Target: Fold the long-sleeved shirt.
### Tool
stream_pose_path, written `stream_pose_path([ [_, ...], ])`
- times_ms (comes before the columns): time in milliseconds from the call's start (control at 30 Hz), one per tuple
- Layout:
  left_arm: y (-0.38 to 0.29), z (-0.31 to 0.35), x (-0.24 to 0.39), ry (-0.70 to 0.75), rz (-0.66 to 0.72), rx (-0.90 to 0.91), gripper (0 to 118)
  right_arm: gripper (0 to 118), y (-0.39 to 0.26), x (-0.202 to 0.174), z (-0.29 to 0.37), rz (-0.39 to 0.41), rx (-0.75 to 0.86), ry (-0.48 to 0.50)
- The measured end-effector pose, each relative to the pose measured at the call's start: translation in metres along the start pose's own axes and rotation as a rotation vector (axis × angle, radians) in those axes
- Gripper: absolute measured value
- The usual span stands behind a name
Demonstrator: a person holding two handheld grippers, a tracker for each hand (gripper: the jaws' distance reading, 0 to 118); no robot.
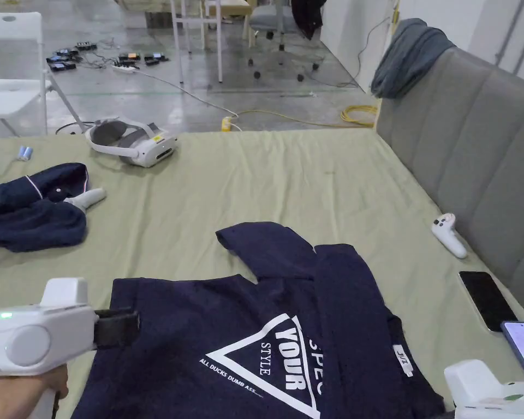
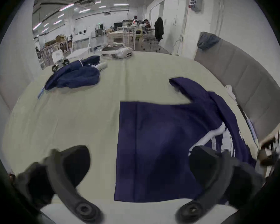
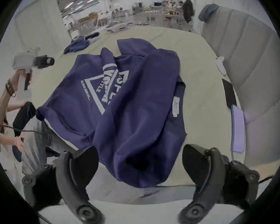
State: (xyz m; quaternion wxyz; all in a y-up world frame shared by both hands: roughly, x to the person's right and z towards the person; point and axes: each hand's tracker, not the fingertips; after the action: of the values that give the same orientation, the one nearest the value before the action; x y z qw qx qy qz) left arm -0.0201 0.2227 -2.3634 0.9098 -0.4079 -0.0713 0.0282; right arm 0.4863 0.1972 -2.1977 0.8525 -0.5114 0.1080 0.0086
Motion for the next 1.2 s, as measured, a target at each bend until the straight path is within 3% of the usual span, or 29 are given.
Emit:
stream_pose_path([
  [100,0.034,-0.036,0.002,0.028,-0.026,-0.049,101,100,-0.009,0.001,0.004,-0.071,-0.006,0.006],
  [133,0.048,-0.078,-0.003,0.043,-0.027,-0.063,101,100,-0.013,0.0,-0.001,-0.084,-0.017,0.002],
  [233,0.067,-0.128,0.002,0.076,-0.083,-0.11,101,99,-0.019,-0.001,-0.016,-0.093,-0.079,-0.009],
  [300,0.07,-0.149,0.007,0.076,-0.108,-0.146,101,91,-0.024,-0.002,-0.032,-0.086,-0.107,-0.005],
  [333,0.068,-0.162,0.008,0.075,-0.108,-0.171,101,83,-0.025,-0.004,-0.041,-0.075,-0.122,-0.002],
  [400,0.062,-0.183,0.004,0.078,-0.095,-0.226,93,45,-0.024,-0.004,-0.057,-0.084,-0.148,-0.038],
  [433,0.056,-0.19,0.003,0.083,-0.091,-0.251,83,31,-0.022,-0.004,-0.063,-0.083,-0.197,-0.065],
  [500,0.043,-0.189,0.007,0.094,-0.105,-0.209,81,27,-0.018,-0.007,-0.065,-0.056,-0.201,-0.029],
  [533,0.043,-0.184,0.009,0.104,-0.1,-0.201,72,24,-0.014,-0.009,-0.065,-0.036,-0.197,-0.034],
  [600,0.046,-0.175,0.009,0.087,-0.09,-0.202,19,15,-0.013,-0.01,-0.073,-0.002,-0.218,-0.024],
  [633,0.048,-0.169,0.01,0.096,-0.112,-0.201,9,7,-0.011,-0.012,-0.077,0.022,-0.227,-0.019],
  [667,0.049,-0.157,0.012,0.138,-0.157,-0.207,9,3,-0.01,-0.013,-0.08,0.044,-0.233,-0.006],
  [800,0.067,-0.113,-0.005,0.076,-0.058,-0.157,9,2,0.001,-0.019,-0.054,0.079,-0.163,-0.003],
  [967,0.106,-0.034,-0.024,0.024,-0.049,0.01,9,2,0.041,0.009,0.02,-0.049,0.122,0.098],
  [1200,0.201,0.066,-0.027,0.006,-0.029,0.276,9,2,0.193,0.036,0.124,0.042,0.478,-0.075],
])
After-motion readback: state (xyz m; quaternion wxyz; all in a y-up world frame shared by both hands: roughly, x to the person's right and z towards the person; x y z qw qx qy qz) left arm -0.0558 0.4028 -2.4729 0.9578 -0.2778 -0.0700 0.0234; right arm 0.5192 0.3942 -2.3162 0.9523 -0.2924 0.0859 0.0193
